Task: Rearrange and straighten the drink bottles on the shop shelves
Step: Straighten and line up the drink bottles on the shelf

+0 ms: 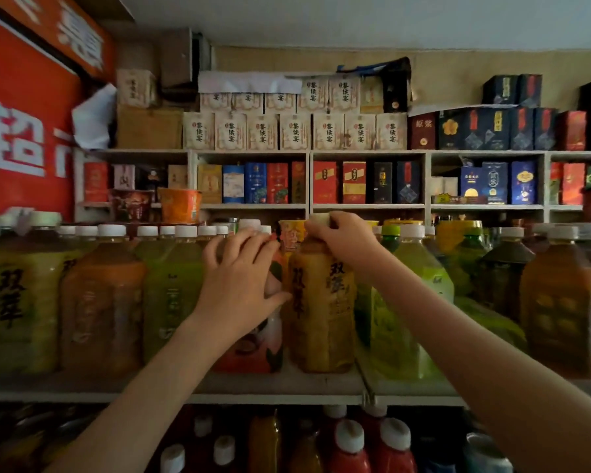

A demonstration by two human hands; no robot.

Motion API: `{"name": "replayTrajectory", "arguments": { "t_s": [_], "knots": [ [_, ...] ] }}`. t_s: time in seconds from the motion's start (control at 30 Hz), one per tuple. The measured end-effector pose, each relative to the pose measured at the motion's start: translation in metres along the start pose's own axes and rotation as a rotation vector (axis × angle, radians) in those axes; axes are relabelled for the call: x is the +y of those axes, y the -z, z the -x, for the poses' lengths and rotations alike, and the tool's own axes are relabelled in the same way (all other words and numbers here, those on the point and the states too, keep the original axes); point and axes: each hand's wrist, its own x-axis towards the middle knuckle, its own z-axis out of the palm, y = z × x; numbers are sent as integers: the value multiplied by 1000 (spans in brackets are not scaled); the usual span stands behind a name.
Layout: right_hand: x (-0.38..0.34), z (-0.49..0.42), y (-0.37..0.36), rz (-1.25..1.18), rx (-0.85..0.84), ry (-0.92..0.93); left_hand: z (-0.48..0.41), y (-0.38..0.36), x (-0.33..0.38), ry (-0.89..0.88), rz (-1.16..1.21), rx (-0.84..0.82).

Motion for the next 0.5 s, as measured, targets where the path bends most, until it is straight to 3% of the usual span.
{"name": "replayTrajectory", "arguments": {
  "t_s": [0.13, 0.5],
  "knots": [
    [-8, 2, 11, -249, -172, -57, -6, 7, 1, -12, 2, -79],
    [1, -10, 28, -448, -477, -50, -17, 10, 14, 38, 101, -150]
  ]
}}
